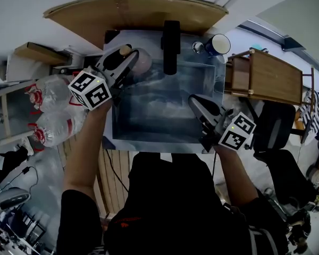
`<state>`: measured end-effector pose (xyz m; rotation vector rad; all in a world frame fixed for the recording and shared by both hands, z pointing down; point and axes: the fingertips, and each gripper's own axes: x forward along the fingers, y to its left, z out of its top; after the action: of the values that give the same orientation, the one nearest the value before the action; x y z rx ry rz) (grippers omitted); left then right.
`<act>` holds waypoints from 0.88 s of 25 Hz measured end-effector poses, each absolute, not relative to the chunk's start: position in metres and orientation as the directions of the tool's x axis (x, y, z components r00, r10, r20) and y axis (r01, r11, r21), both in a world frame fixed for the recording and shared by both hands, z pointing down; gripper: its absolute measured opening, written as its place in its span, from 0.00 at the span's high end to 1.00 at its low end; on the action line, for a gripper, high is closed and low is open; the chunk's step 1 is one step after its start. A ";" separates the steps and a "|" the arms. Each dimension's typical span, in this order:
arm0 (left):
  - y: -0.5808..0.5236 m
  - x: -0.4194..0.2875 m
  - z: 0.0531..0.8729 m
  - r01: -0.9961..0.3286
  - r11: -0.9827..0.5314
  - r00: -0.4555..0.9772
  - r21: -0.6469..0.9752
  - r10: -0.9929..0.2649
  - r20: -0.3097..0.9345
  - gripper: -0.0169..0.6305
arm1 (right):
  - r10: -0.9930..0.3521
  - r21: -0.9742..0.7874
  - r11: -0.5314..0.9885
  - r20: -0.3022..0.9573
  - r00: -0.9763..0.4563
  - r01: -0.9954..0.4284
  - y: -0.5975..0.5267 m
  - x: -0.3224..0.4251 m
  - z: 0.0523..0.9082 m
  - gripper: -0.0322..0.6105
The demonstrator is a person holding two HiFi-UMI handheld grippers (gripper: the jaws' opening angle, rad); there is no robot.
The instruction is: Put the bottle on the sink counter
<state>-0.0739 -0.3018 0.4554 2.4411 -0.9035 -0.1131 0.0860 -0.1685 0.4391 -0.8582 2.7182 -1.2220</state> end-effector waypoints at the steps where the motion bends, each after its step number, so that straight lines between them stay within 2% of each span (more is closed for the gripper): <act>1: -0.307 -0.071 0.459 -0.588 -0.639 0.774 0.496 -0.624 0.113 0.76 | -0.501 -0.701 0.536 0.186 -0.845 -0.471 -0.170 0.087 0.441 0.95; 22: -0.381 -0.022 0.518 -0.637 -0.751 0.757 0.173 -0.567 0.326 0.76 | -0.495 -0.687 0.524 0.237 -0.836 -0.505 -0.202 0.101 0.482 0.95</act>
<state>-0.0221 -0.3807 0.5177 2.6818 -0.9391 0.3686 0.1008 -0.2015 0.4821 -0.9030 2.7525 -1.2467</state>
